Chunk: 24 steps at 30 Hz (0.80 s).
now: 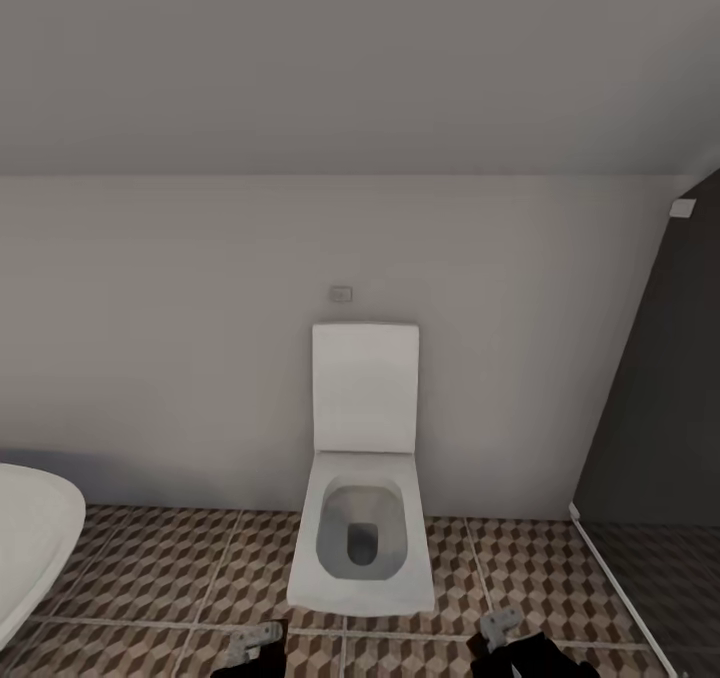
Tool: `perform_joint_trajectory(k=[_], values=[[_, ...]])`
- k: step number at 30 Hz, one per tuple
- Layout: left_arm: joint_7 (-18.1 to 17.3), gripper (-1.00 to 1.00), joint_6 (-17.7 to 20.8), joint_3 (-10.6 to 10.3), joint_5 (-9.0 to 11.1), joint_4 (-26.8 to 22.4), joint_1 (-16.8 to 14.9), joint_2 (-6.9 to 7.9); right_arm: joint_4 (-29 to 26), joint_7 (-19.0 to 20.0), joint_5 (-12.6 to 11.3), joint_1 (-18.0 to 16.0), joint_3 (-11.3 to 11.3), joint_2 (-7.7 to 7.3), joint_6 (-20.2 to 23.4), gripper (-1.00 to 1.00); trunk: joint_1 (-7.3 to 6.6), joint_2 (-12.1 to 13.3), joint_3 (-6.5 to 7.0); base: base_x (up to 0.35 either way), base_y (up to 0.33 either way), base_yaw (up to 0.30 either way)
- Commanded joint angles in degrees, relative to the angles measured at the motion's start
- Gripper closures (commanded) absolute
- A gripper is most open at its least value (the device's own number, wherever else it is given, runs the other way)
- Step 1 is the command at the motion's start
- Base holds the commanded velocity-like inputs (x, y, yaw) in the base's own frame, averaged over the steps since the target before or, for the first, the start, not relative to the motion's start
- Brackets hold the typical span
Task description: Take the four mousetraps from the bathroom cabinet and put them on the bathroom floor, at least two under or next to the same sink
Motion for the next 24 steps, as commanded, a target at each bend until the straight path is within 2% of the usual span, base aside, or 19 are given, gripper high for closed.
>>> perform_joint_trajectory(k=[1, 12, 20, 24], values=[[0.79, 1.0, 1.04, -0.51, 0.14, -1.07, -0.02, 0.04, -0.17, 0.45, 0.52, -0.01, -0.49, -0.01, 0.23, 1.0, 0.22, -0.45, -0.25, 0.0, 0.0, 0.0], [0.81, 1.0, 2.37, -0.43, -0.33, -2.6, -0.02, 0.33, -0.2, 0.3, 0.45, -0.01, -0.61, 0.09, 0.16, 1.0, 2.64, -4.86, -2.22, 0.0, 0.0, 0.0], [0.82, 1.0, 2.17, -0.37, -0.34, -2.46, -0.02, 1.84, -0.2, 0.28, 0.44, -0.01, -0.62, 0.04, 0.06, 1.0, 4.39, -8.07, -3.66, 0.0, 0.0, 0.0], [0.8, 1.0, 2.01, -0.36, -0.29, -2.05, -0.02, 3.43, -0.2, 0.21, 0.45, -0.01, -0.66, 0.07, 0.02, 1.0, 5.27, -9.67, -4.38, 0.0, 0.0, 0.0]])
